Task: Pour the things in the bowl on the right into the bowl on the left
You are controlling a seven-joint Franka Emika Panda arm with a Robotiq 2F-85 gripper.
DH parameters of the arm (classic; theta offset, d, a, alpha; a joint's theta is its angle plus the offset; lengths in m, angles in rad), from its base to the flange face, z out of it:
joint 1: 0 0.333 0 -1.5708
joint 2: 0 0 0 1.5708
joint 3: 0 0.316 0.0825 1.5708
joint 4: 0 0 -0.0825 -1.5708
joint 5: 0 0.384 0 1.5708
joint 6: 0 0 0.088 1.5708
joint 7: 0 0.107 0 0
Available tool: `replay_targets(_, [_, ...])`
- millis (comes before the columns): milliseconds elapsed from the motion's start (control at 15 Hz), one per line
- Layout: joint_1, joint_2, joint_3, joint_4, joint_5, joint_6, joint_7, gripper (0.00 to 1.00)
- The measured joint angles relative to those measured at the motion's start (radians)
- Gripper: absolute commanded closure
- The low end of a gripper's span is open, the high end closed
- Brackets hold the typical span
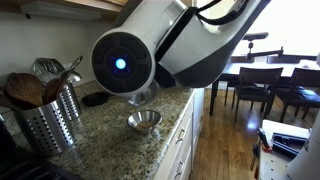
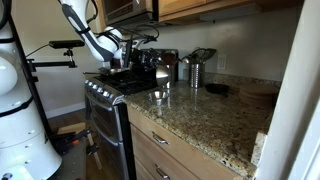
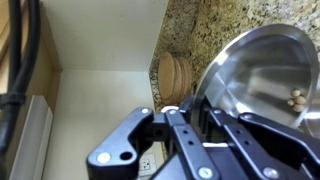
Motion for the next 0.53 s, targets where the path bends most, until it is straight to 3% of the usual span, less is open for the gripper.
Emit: replay_targets(533, [0.019, 0.017, 0.004, -0.001, -0.006, -0.009, 0.002, 0.98])
